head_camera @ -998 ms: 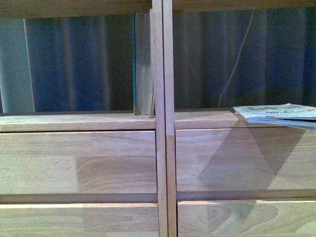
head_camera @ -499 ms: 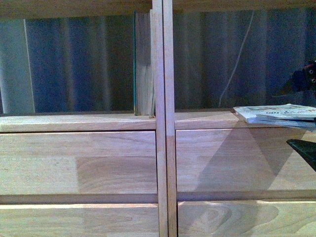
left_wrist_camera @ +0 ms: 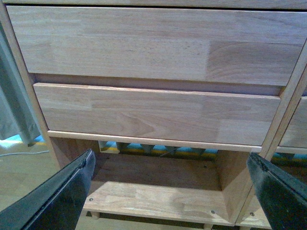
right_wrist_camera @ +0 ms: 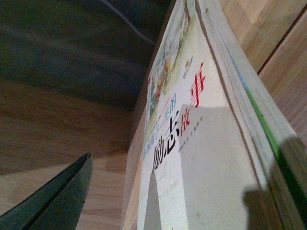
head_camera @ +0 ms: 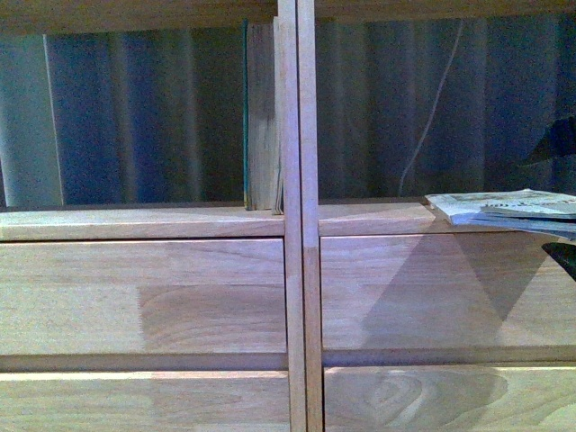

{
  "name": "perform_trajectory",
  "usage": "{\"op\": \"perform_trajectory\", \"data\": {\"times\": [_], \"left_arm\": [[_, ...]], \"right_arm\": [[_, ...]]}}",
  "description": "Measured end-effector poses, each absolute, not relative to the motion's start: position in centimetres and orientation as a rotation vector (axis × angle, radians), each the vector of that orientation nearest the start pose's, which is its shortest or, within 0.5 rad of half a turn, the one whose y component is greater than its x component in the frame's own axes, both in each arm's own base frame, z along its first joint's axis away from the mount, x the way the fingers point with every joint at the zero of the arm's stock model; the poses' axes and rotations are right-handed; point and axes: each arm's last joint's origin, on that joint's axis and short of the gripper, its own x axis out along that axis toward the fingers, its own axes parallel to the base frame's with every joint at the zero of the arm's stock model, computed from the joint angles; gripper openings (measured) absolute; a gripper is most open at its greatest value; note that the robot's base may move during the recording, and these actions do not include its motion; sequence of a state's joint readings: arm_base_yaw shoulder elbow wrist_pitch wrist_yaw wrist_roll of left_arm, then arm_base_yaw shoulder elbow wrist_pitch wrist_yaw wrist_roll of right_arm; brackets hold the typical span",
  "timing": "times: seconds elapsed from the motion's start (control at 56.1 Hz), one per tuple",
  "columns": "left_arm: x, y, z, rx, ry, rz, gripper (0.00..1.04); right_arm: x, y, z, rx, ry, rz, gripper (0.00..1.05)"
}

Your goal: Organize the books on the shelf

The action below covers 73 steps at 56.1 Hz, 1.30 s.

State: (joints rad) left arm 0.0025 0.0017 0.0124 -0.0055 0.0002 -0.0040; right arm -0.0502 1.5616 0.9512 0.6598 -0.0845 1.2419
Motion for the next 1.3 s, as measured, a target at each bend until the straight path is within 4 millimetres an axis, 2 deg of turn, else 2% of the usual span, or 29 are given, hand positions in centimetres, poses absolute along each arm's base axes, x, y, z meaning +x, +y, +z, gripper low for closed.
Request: {"op": "perform_trajectory", "data": {"times": [0.053,0.089,0.232,0.481,0.552,0.802,0.98,1.105,1.3], "left_arm": [[9.7,0.0,16.7,-0.004,-0.005,0.002,0.97],[9.7,0.0,16.7,-0.004,-0.005,0.002,0.97],[9.7,0.0,16.7,-0.004,-0.005,0.002,0.97],[9.7,0.0,16.7,-0.004,-0.005,0.002,0.97],[9.7,0.0,16.7,-0.004,-0.005,0.002,0.97],[9.7,0.0,16.7,-0.004,-0.005,0.002,0.97],[9.7,0.0,16.7,-0.005,-0.004,-0.007,0.97],[10.4,0.7,17.6,-0.069,0.011,-0.306,0.97],[12.8,2.7,21.4,-0.170,0.040,-0.528,0.97]], "right_arm": [[34.9,-1.6,28.2,1.238,-0.026,0.058,0.94],[34.9,-1.7,28.2,1.238,-0.029,0.057,0.88],[35.0,-0.8,28.3,1.253,-0.015,0.090,0.54],[35.3,0.6,27.7,1.267,0.012,0.120,0.17],[35.3,0.5,27.7,1.277,0.009,0.126,0.09],[34.7,-0.7,27.0,1.309,0.012,0.149,0.07],[32.8,-1.5,27.5,1.337,-0.001,0.223,0.07],[31.3,-1.9,28.5,1.347,-0.029,0.305,0.07],[28.3,-2.0,31.9,1.308,-0.096,0.498,0.07]]}}
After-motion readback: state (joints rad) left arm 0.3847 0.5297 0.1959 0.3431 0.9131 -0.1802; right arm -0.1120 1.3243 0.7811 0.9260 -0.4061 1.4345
